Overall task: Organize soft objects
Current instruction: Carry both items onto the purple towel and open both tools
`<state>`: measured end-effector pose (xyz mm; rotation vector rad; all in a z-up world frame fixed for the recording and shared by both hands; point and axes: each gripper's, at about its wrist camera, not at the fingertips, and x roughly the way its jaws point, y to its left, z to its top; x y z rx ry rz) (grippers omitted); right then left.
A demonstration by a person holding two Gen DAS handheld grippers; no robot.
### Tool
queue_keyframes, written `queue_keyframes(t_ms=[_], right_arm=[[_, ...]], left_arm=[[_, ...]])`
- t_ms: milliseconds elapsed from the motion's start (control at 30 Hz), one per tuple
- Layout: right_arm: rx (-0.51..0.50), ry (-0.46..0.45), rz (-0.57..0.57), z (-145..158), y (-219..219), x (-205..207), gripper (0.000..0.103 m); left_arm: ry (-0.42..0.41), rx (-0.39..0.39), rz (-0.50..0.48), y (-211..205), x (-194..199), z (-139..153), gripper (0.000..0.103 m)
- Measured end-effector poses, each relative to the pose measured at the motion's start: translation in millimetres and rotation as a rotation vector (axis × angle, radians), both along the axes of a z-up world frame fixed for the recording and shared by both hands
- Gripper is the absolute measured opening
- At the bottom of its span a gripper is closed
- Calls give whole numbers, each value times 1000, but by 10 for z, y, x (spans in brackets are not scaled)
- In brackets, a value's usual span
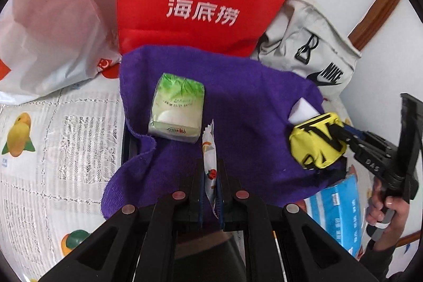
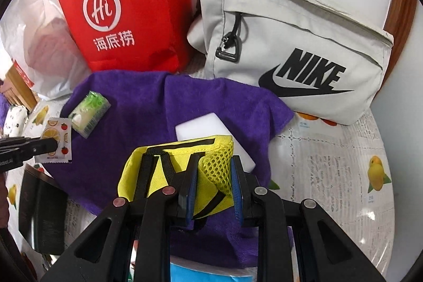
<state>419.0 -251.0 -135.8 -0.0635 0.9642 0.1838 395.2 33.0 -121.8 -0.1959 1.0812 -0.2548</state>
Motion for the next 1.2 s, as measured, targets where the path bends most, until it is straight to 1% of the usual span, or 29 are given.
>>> queue_keyframes(t_ms=[100,133,167,200,267,333,367,400,433,467,533,567,600,767,833,1033,1133,1200], right_arm=[[-19,2,9,0,1,-2,24],[-21,5,11,-7,5,3,24],[-22,7,12,-12,6,11,24],[-22,11,11,-19,4,18,24],[-20,21,11,-30,-3,22,26],[-19,22,15,-32,-1,15,33],[-23,18,16,-26,-2,4,34],[-25,18,19,-25,-2,0,38],[-29,18,23,-19,0,-11,43],[-34,15,23,-11,1,-23,46],[-40,-1,24,30,-2,-56,56],[-39,-8,25,56,-7,-74,57],[-38,-14,23,77,-15,-87,59],[-26,-45,15,230,-40,-227,62],[-15,-65,14,299,-52,-331,63],[43,-123,27,464,-118,-750,63],[77,-141,41,514,-142,-1006,63],[83,-147,39,530,-158,-1155,63]], left_arm=[[26,12,-8,-20,33,-81,8],[39,19,0,-17,53,-114,10],[50,23,4,-14,68,-140,16],[56,29,9,-17,88,-163,18],[57,56,17,-18,110,-198,28],[61,79,27,2,111,-226,34],[60,81,28,6,110,-226,36],[55,82,24,15,98,-218,38],[49,90,23,18,87,-199,46],[42,101,27,20,73,-183,56],[10,137,36,67,4,-109,60],[4,150,37,66,-16,-85,62],[0,155,33,70,-44,-57,62],[-35,196,42,95,-229,111,63],[-58,196,44,91,-326,189,63],[-146,215,85,87,-721,406,63],[-165,202,86,61,-934,459,63],[-161,173,68,45,-1077,476,63]])
